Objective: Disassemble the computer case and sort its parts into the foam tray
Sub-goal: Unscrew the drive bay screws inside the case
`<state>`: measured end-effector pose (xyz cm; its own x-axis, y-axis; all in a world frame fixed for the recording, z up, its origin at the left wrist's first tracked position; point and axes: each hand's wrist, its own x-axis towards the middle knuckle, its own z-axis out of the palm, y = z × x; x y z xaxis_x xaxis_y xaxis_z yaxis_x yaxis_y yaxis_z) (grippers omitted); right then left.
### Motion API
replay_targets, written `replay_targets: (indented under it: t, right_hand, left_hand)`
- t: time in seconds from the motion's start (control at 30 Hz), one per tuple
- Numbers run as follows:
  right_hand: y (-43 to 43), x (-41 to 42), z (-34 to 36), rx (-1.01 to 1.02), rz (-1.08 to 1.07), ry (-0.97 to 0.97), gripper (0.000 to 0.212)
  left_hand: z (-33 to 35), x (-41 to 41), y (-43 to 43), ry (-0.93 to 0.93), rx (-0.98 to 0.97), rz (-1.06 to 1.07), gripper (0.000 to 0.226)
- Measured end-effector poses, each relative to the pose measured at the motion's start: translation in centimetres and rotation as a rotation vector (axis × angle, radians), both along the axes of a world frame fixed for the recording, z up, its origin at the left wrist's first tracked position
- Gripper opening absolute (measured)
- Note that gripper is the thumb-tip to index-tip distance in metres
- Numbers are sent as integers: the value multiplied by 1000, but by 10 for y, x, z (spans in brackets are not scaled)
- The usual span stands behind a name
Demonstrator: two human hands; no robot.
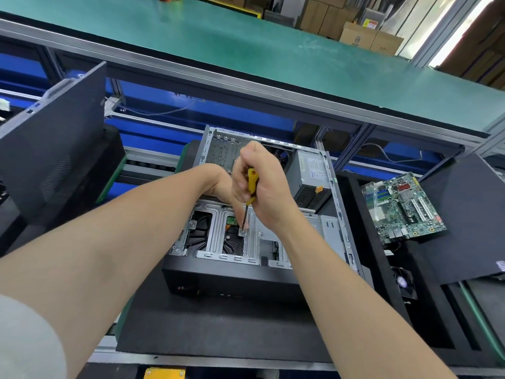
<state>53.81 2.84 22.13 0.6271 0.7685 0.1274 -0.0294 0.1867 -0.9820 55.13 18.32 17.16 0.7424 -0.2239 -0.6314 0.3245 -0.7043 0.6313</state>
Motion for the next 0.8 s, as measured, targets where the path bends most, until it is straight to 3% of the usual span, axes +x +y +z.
replay_targets:
  t: [0.07,0.1,0.2,0.33,0.4,0.47,0.53,0.6,0.67,0.73,0.8]
  right_hand:
    - [1,-7,-2,-35,-199,-108,33]
    - [3,-9,-3,-42,-270,-112,37]
    - [8,-13,-5,-54,-360,-36,50]
    - [7,-6,-4,-31,-361,-10,55]
    - [4,-2,-4,-34,-368,-10,55]
    - [2,2,-5,-26,-353,22,55]
    - [-1,6,-2,-45,-343,16,54]
    - [-4,10,2,-177,-336,-147,48]
    - [-10,18,7,-415,-271,-438,37]
    - [-15,25,13,-743,-53,-718,30]
    - [-17,26,18,-1117,211,-880,25]
  left_hand:
    - [6,3,-2,40,165,-122,59]
    - [5,4,-2,40,199,-127,48]
    - [6,-1,-5,110,204,-100,60]
    - [3,2,-8,201,138,-132,113]
    - [4,0,-7,182,159,-123,126]
    - [2,0,-5,137,165,-120,125]
    - [4,-1,-6,74,127,-148,102]
    - [5,-2,-7,50,75,-176,85]
    - [7,-4,-7,51,89,-190,92]
    - [9,-4,-6,60,149,-164,108]
    - [11,-4,-6,79,161,-75,91]
